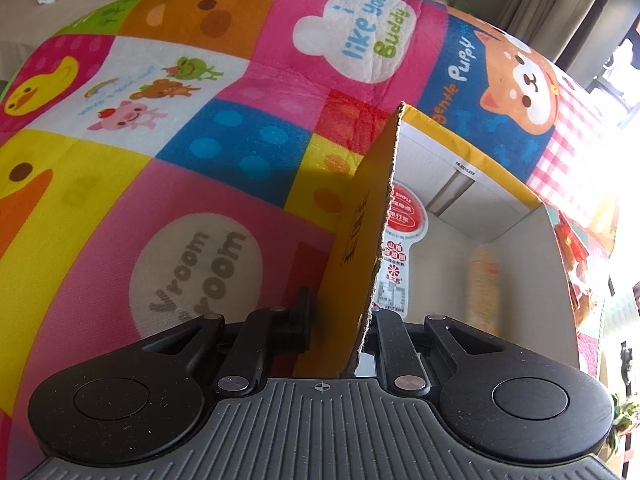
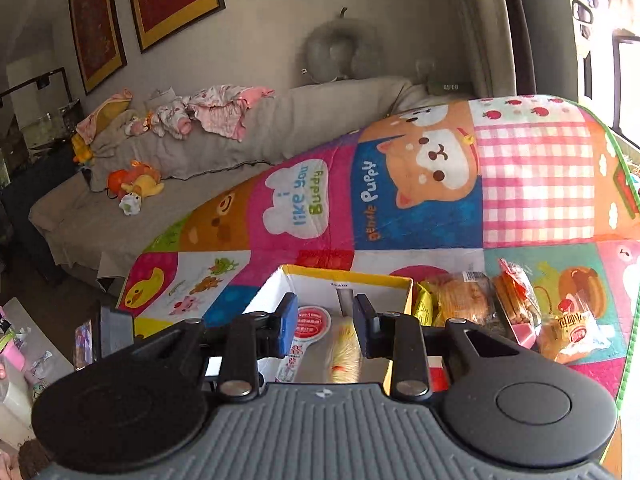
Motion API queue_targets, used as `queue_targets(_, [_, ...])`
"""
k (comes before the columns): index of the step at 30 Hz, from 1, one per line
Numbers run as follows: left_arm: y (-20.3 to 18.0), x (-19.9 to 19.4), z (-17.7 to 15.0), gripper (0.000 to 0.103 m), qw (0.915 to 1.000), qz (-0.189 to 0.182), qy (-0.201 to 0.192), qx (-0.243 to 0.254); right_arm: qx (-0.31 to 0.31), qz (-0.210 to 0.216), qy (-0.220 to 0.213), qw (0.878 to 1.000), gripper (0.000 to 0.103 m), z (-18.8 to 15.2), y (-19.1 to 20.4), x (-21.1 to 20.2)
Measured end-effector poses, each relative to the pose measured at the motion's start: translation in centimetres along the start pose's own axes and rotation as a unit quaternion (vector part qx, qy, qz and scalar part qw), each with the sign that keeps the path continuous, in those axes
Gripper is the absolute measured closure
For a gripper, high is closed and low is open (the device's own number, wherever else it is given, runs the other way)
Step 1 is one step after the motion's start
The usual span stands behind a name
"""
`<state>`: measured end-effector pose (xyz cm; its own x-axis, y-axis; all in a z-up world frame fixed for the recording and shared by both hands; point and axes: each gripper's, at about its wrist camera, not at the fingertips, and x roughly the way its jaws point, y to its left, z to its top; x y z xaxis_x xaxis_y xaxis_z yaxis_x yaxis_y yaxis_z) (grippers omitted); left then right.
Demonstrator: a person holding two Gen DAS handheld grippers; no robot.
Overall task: Organize objects
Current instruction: 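Carry the corn-snack bag into the box and open the right gripper, then move the right gripper to the yellow stick snack and grasp it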
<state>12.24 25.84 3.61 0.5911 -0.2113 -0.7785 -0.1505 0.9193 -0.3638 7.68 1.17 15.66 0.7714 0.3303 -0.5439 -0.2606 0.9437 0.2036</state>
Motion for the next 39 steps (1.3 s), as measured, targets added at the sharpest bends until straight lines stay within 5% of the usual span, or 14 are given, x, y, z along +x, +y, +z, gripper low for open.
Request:
queue_targets(7, [-0.1, 0.2, 0.1, 0.088, 0.9998, 0.006, 0.001, -0.021, -0.007, -0.077, 0.026, 0.997, 0.058, -5.2, -4.2, -0.9])
queue_targets(15, [-0.2, 0.3, 0.3, 0.088, 0.9996, 0.011, 0.002, -0.028, -0.052, -0.026, 0.082, 0.995, 0.050, -10.9, -3.3, -0.4])
queue_targets(27, [-0.6, 1.3, 1.5, 0.086, 0.9999, 0.004, 0.011, 0.013, -0.057, -0.048, 0.069, 0.995, 0.051, -8.9, -2.2, 4.0])
queue_targets(34, [0.1, 1.3, 1.8, 0.086, 0.9998, -0.002, 0.005, -0.017, -0.007, -0.091, 0.045, 0.995, 0.050, -5.3, -8.0, 2.7])
queue_targets(39, [0.5, 1.1, 1.9, 0.087, 0.9997, 0.002, 0.000, -0.023, 0.084, -0.028, 0.088, 0.992, 0.056, -3.5, -11.0, 7.1])
